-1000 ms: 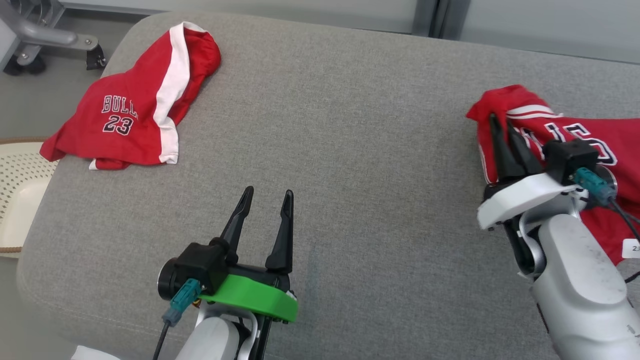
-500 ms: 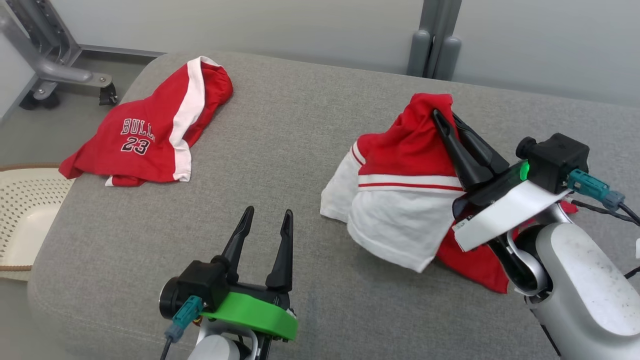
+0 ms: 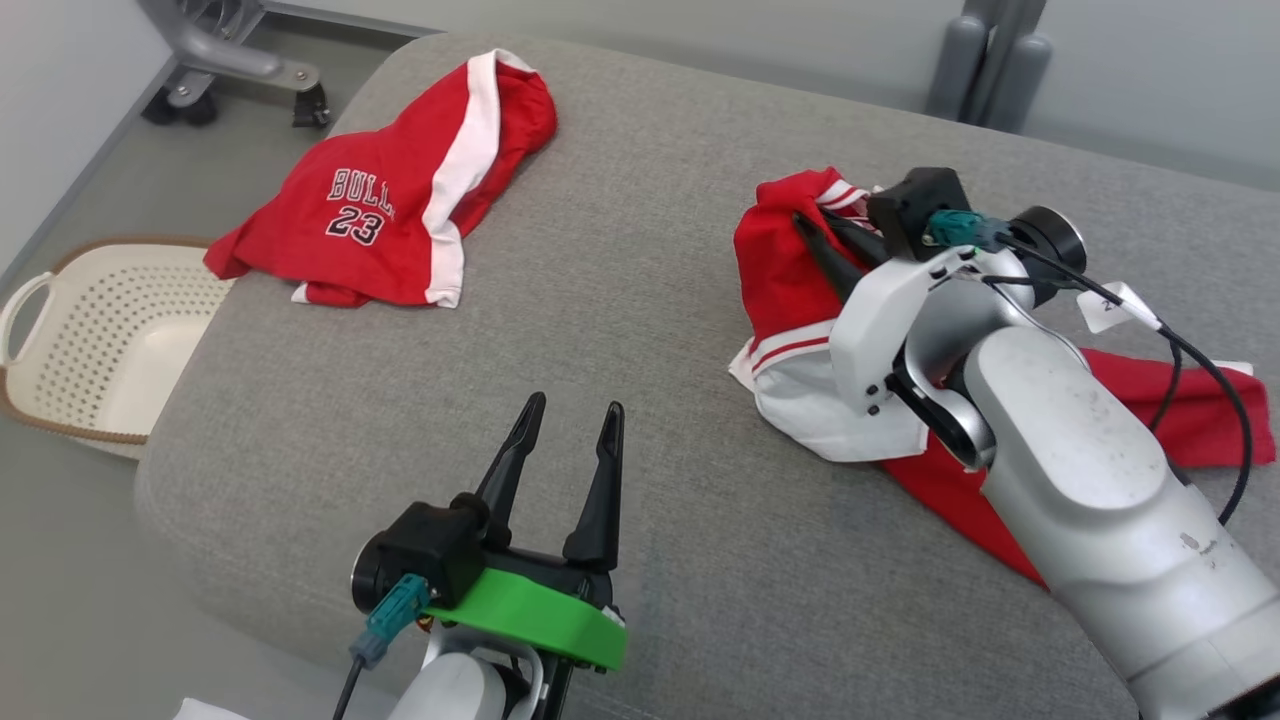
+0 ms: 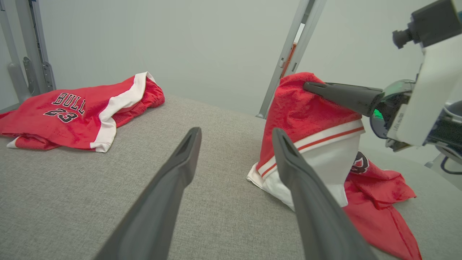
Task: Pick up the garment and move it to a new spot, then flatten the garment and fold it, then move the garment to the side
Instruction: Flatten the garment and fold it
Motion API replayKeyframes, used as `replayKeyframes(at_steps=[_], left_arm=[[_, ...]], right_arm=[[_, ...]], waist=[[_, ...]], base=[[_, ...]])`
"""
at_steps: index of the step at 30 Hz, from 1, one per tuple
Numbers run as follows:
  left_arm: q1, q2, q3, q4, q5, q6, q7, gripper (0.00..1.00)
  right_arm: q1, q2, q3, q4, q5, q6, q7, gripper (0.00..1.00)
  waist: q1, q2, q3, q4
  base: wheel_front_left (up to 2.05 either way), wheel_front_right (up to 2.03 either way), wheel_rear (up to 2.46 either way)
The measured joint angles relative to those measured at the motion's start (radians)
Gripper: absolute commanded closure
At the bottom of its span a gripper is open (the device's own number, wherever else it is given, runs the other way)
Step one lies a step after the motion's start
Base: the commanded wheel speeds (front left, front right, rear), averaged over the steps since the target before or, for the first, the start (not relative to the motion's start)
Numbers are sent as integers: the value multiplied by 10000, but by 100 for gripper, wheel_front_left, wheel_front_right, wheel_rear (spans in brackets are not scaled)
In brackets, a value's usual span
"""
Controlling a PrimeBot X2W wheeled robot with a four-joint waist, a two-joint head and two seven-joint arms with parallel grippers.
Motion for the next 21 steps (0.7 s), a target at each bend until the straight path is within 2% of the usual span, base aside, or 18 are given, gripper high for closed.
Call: replayKeyframes(at_steps=[6,10,15,21], left_arm=[[-84,2,-176,-52,-242,130,2,0],[-95,0,-40,-36,-240,173,0,0],[-95,2,132,-15,-150,182,2,0],[-92,0,426,33,104,138,0,0]], right_arm=[[-1346,546,1066,2577,-380,2,-681,0],[-1775,802,1622,3561,-387,0,-1202,0],[-2039,853,2259,4088,-174,2,-1843,0],[-2437,662,2583,4351,-56,2,-2243,0]], waist=[[0,0,275,708],[0,0,413,930],[0,0,429,706],[0,0,258,62]], base=[[0,0,0],[0,0,0],[0,0,0],[0,0,0]])
